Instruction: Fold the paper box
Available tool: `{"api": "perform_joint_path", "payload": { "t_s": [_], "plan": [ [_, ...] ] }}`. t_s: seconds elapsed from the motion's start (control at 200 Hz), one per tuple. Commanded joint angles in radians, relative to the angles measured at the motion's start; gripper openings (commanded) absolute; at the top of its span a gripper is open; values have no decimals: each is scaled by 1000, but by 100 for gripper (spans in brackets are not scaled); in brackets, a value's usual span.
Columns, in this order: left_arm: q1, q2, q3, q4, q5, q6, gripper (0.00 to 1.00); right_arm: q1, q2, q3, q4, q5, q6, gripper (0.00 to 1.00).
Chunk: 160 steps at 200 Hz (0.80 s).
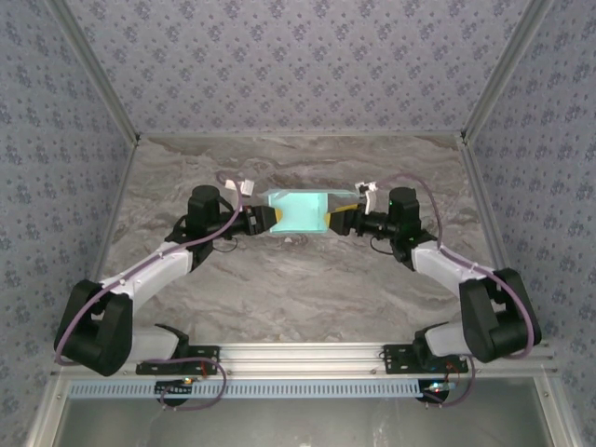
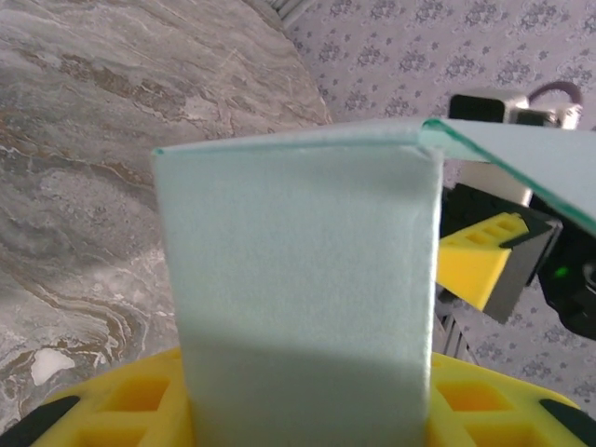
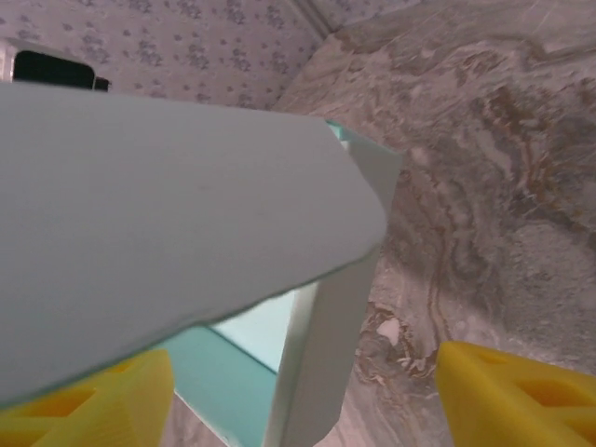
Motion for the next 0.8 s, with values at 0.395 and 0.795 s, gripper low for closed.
{"api": "perform_joint_path", "payload": {
  "t_s": [0.395, 0.795],
  "plan": [
    [4, -39, 67, -98, -5, 117, 38, 78, 60, 153, -320, 155, -212, 72],
    [-11, -44, 75, -161, -159, 122, 38, 275, 84, 211, -417, 737, -144, 53]
  ]
}}
